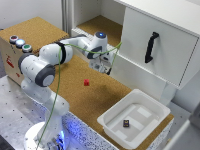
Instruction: Put the yellow block inside the left cabinet
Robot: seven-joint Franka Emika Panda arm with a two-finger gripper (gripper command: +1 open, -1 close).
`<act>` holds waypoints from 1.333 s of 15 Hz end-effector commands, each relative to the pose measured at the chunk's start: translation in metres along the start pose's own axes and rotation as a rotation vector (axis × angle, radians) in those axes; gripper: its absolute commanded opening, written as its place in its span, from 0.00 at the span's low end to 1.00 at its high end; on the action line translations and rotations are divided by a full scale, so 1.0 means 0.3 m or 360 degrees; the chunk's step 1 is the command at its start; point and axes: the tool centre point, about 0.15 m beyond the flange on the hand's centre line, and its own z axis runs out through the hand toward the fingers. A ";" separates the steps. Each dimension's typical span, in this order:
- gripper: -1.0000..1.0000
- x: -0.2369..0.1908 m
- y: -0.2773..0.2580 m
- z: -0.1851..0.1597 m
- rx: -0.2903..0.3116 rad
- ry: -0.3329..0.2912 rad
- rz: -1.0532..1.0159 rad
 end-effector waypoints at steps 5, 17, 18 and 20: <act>0.00 0.368 -0.104 -0.149 -0.0096 -0.0038 -0.0097; 0.00 0.726 -0.024 -0.132 -0.0144 0.0014 -0.0039; 0.00 0.740 -0.027 -0.129 -0.0143 0.0019 -0.0042; 0.00 0.759 -0.035 -0.112 -0.0140 0.0009 -0.0040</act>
